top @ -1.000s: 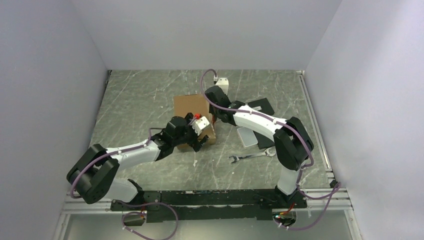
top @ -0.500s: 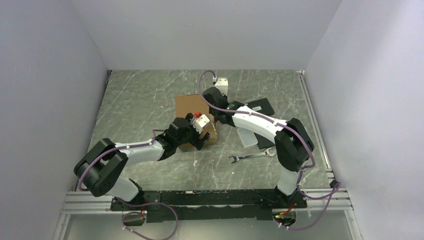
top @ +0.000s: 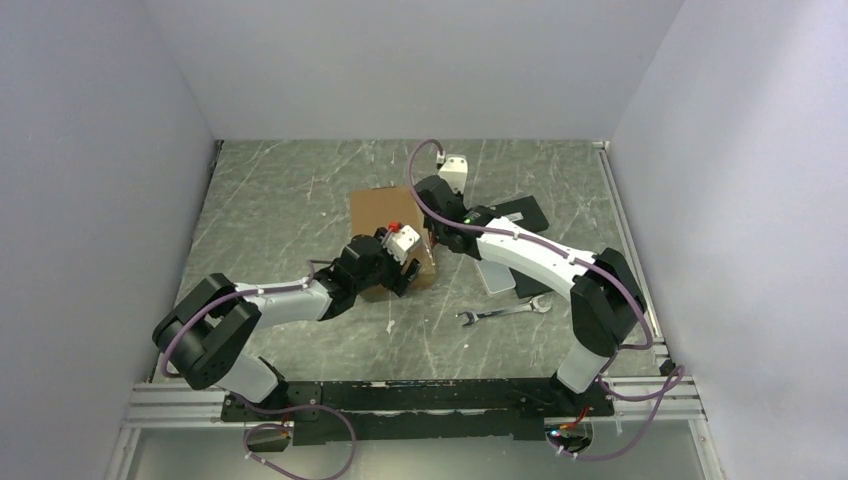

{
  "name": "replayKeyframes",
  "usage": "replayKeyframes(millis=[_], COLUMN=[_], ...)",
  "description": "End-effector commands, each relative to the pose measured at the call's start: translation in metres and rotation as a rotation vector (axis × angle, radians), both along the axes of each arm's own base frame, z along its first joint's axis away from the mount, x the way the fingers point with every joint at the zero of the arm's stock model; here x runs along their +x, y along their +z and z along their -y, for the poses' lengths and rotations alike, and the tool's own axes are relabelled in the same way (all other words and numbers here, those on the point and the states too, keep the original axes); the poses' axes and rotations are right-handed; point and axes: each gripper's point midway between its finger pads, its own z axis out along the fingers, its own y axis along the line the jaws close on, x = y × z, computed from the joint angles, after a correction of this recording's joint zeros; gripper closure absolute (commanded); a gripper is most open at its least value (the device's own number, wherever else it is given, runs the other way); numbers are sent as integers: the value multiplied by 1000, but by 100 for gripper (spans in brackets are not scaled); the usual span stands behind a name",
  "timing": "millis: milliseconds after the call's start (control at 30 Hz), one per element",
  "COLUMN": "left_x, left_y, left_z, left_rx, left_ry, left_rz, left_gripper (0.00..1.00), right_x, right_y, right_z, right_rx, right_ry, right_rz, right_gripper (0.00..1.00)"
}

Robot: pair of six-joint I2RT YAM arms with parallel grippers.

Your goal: Unpack the express box

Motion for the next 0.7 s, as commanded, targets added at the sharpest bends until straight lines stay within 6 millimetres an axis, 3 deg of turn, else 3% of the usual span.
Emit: replayKeyframes(millis=[0, 367, 667], left_x=[11, 15, 18], left_y=[-5, -12, -13], left_z=[-10, -17, -19], left_rx=[5, 5, 24], left_ry=[100, 191, 209], left_rz=[-25, -84, -89], left_gripper=[23, 34, 37], right_x=[-9, -29, -44], right_y=[6, 5, 2], right_z=[-3, -4, 0], right_rx=[37, 21, 11], right_ry=[0, 5, -21], right_rz=[8, 8, 30], right_gripper=[100, 100, 100])
